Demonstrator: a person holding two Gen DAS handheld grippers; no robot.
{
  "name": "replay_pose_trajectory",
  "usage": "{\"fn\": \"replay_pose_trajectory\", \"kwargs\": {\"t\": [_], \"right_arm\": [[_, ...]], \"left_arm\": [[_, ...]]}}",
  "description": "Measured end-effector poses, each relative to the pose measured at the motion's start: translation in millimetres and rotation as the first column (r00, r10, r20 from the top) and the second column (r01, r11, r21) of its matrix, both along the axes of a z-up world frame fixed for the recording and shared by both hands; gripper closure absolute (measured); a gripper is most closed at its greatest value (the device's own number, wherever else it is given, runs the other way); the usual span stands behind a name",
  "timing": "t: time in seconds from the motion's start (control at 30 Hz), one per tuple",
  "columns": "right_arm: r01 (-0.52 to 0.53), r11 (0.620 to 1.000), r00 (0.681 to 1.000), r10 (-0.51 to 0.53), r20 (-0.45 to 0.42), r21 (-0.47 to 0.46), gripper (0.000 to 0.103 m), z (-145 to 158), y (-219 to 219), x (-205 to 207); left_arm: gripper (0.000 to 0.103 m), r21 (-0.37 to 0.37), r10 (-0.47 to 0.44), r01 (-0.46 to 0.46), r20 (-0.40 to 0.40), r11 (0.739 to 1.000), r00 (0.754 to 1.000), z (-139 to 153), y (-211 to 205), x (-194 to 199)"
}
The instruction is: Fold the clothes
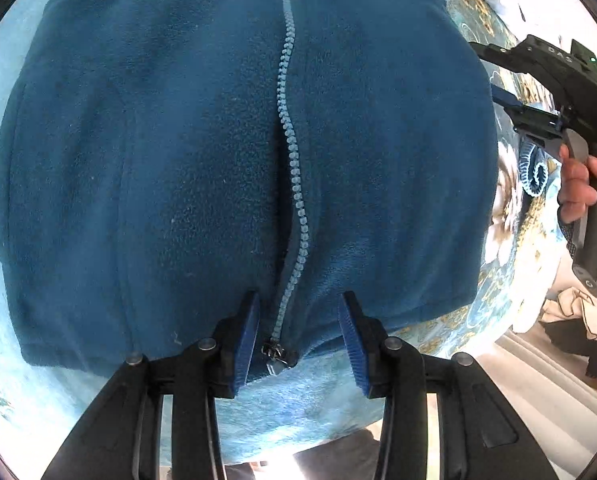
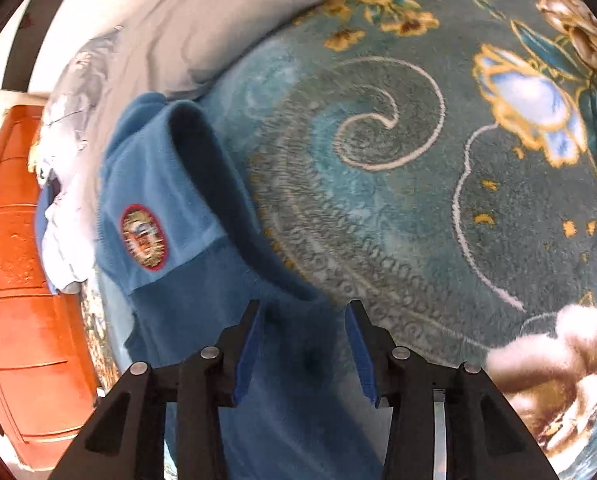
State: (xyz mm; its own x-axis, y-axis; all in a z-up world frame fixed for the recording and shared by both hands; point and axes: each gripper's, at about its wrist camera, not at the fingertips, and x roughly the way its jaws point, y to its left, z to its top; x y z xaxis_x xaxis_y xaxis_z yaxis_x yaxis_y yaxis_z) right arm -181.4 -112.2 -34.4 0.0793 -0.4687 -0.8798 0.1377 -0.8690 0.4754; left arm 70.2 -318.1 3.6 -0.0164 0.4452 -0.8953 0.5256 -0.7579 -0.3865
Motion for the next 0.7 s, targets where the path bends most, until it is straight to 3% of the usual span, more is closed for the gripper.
{"fn": "replay_pose_trajectory", "kwargs": {"t": [0.2, 0.23, 0.3, 0.37, 0.4, 0.57, 0.7], "right_arm": [[-0.022, 1.0, 0.999, 0.023, 0.028, -0.02, 0.058, -6, -5, 1], [-0.022, 0.999, 0.999, 0.023, 0.028, -0.027, 0.059, -5, -6, 1], [-0.031, 0.999, 0.999, 0.032, 0.025, -0.034, 0.073, -2, -8, -1], [-0.045, 0.998, 0.999, 0.046, 0.02, -0.038, 0.082, 2, -9, -3], [-0.057, 0.998, 0.998, 0.058, 0.013, -0.033, 0.083, 4, -10, -4], [-0.15, 0.988, 0.987, 0.152, -0.051, 0.048, 0.087, 22, -16, -11], [-0.19, 0.976, 0.979, 0.197, -0.055, 0.108, 0.087, 18, -24, -14]], "left_arm": [[0.061, 0.032, 0.047, -0.046, -0.034, 0.998, 0.998, 5, -4, 8], [0.065, 0.038, 0.056, -0.054, -0.044, 0.998, 0.997, 7, -4, 9], [0.073, 0.04, 0.059, -0.057, -0.056, 0.998, 0.997, 10, -3, 11], [0.091, 0.04, 0.055, -0.053, -0.062, 0.998, 0.997, 11, -1, 12], [0.094, 0.041, 0.056, -0.054, -0.06, 0.998, 0.997, 10, -1, 13], [0.097, 0.047, 0.072, -0.07, -0.044, 0.996, 0.996, 10, -4, 23], [0.097, 0.034, 0.08, -0.079, -0.005, 0.996, 0.997, 1, -9, 33]]}}
